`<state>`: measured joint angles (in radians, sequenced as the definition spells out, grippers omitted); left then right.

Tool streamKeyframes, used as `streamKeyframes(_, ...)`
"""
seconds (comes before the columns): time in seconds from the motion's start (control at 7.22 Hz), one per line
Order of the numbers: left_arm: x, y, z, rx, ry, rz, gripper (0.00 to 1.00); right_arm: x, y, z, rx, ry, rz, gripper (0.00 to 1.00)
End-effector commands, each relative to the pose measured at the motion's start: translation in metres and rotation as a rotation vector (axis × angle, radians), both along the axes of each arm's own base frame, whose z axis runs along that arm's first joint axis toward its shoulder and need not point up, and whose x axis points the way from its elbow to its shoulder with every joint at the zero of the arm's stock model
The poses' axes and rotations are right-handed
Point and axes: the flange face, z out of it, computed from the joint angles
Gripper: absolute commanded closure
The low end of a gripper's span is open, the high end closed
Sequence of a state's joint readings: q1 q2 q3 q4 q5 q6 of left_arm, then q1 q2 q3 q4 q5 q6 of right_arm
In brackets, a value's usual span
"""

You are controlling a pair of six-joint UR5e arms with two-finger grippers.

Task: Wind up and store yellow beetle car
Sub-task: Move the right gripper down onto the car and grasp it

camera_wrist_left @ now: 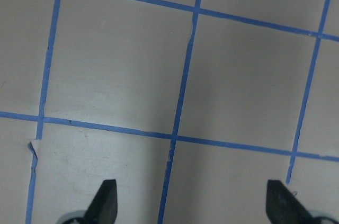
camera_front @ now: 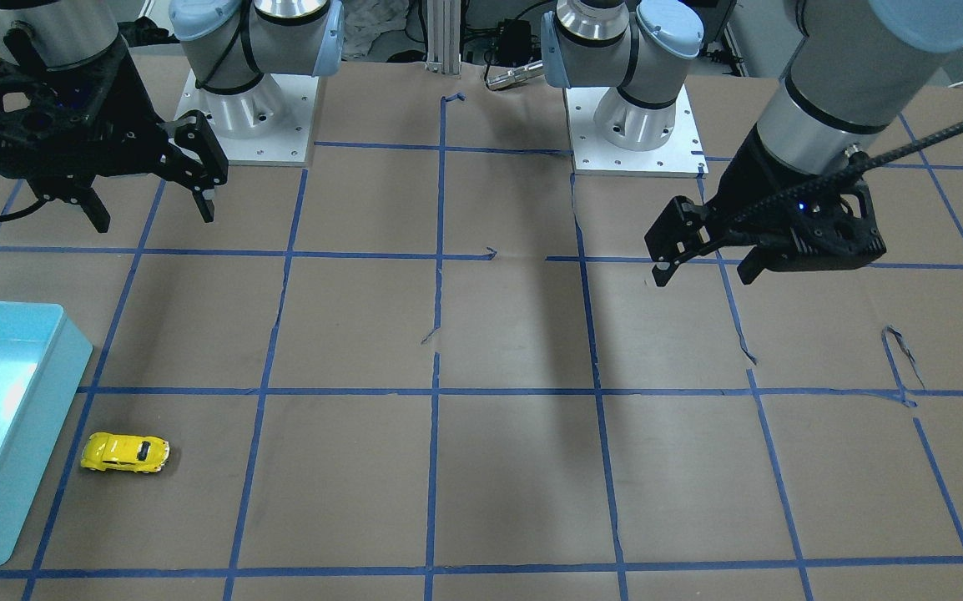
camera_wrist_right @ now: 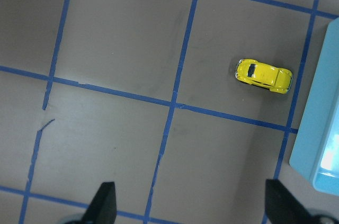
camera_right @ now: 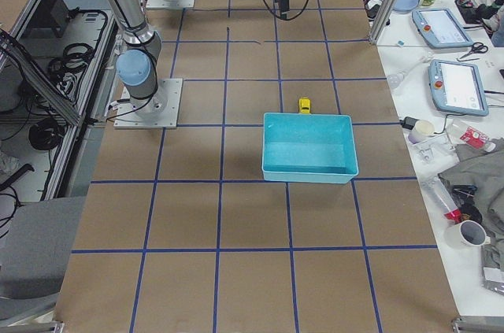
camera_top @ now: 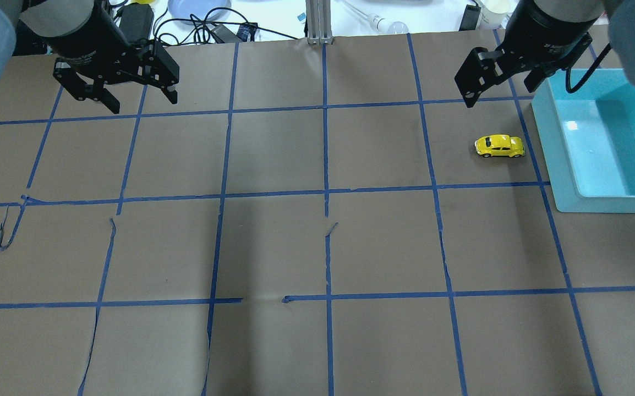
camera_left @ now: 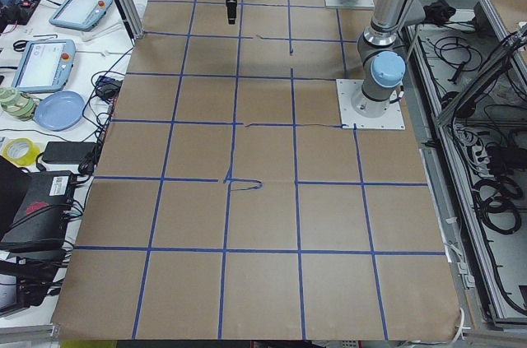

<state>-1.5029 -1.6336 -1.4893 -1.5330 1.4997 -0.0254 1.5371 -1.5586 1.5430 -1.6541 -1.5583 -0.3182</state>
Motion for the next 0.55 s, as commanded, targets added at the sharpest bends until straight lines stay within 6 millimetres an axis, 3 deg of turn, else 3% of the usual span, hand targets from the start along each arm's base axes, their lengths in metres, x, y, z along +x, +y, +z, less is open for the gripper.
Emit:
streamKeyframes(0.0,-0.004,0.021,0.008,-0.004,-0.004,-0.015,0.0,-0.004,-0.036,-0.044,0.07,0.017,0.28,0.0)
streamKeyframes(0.14,-0.004,0.03,0.002,0.024,-0.013,-0.014,0.0,-0.021,-0.061,-0.07,0.086,0.036,0.482,0.0)
streamKeyframes(0.28,-0.003,0.034,-0.009,0.046,-0.022,-0.002,0.0,-0.07,-0.094,-0.094,0.052,0.045,0.608,0.0)
streamKeyframes(0.42,0.0,0.039,-0.017,0.06,-0.058,-0.003,0.0,-0.089,-0.111,-0.117,0.05,0.027,0.644,0.0)
